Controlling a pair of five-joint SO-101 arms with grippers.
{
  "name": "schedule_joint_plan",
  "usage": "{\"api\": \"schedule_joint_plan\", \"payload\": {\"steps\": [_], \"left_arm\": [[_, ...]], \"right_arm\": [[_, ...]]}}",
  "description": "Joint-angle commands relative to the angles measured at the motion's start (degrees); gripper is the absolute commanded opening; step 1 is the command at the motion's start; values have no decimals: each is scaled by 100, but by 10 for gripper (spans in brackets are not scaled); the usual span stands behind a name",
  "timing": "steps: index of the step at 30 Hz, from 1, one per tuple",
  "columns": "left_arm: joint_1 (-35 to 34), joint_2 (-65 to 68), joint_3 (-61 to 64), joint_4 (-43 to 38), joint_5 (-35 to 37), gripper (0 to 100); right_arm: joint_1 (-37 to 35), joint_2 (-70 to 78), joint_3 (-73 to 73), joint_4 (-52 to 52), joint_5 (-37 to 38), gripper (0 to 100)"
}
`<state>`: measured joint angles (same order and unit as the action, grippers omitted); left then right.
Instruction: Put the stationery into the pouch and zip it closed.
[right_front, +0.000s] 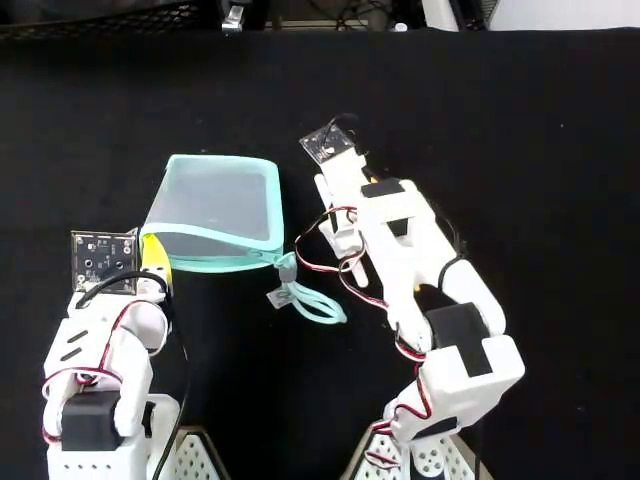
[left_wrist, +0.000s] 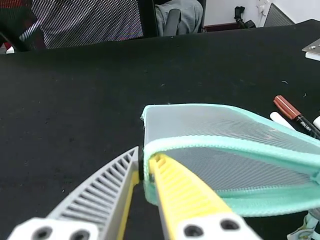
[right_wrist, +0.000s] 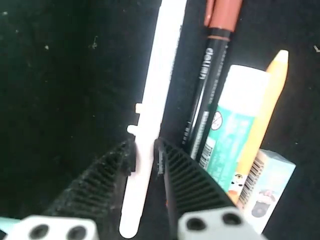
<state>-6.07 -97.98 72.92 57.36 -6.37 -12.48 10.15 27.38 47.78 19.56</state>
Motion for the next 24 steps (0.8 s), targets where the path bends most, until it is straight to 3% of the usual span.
{"api": "schedule_joint_plan", "payload": {"steps": [1, 13, 18, 24], "left_arm": [[-57, 44, -22, -53, -18, 30], [-57, 18, 101, -79, -18, 30], [-57, 18, 119, -70, -18, 30], [-57, 18, 119, -88, -18, 30]], "right_arm": [[-132, -22, 40, 149, 53, 64], [-448, 31, -75, 835, 246, 70], [-448, 31, -66, 958, 255, 201], [-431, 84, -75, 932, 264, 92]]}}
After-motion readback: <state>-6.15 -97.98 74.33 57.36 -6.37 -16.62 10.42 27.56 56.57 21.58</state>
